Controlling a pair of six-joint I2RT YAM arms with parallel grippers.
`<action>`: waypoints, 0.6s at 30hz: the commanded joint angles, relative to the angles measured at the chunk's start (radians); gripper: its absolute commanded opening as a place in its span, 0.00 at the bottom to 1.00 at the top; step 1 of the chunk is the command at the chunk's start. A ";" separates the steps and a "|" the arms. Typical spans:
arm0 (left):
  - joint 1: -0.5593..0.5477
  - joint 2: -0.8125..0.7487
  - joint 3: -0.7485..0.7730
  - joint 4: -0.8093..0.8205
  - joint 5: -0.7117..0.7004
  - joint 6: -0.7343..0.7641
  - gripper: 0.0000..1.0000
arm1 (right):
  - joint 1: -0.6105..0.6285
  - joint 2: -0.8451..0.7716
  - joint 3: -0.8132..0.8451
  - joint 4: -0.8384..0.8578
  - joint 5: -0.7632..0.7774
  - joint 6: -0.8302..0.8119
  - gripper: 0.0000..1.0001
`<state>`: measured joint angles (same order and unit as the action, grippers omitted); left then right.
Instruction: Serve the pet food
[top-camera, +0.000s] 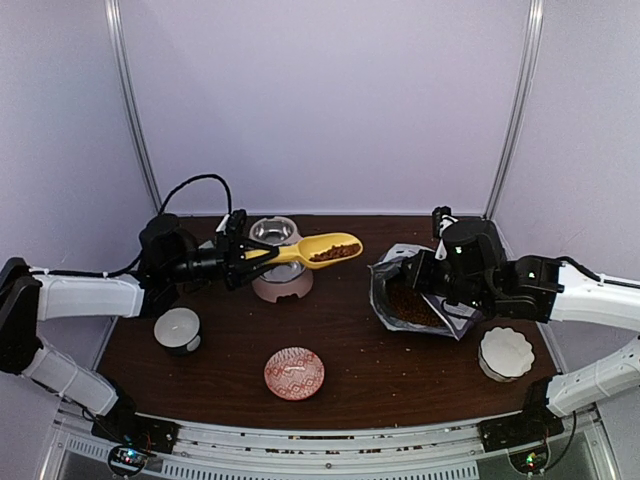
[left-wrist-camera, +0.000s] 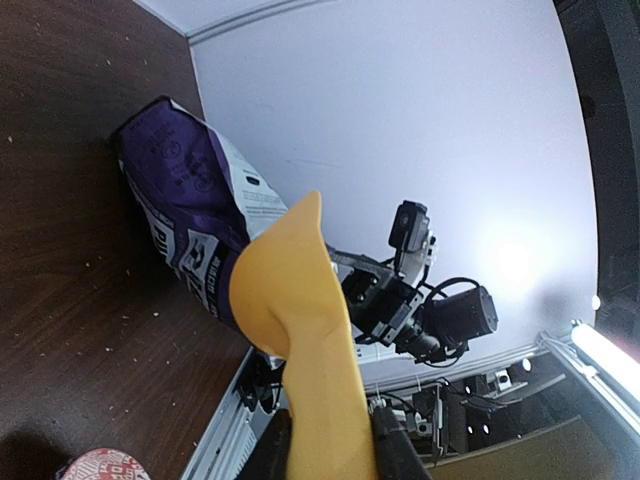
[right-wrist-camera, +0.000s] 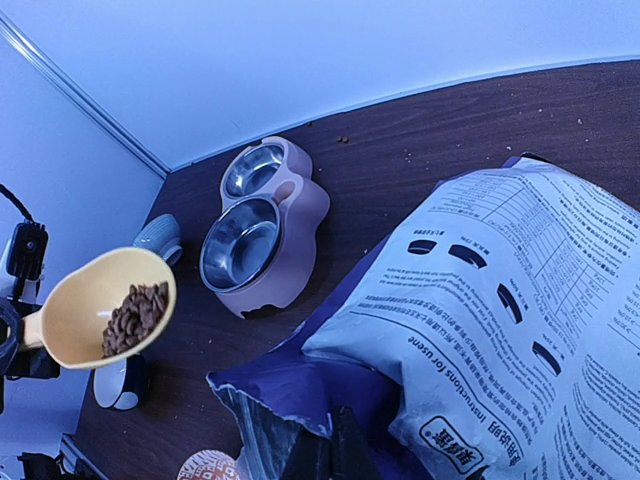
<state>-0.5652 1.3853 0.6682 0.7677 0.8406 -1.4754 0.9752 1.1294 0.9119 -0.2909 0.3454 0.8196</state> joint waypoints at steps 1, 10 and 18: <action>0.063 -0.070 -0.019 -0.095 -0.050 0.082 0.00 | -0.004 -0.036 0.039 0.035 0.047 0.015 0.00; 0.220 -0.138 -0.027 -0.337 -0.069 0.260 0.00 | -0.004 -0.030 0.044 0.037 0.046 0.014 0.00; 0.333 -0.107 -0.009 -0.470 -0.086 0.394 0.00 | -0.004 -0.020 0.045 0.039 0.040 0.012 0.00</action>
<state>-0.2710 1.2690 0.6453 0.3523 0.7704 -1.1942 0.9752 1.1255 0.9123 -0.2951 0.3462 0.8192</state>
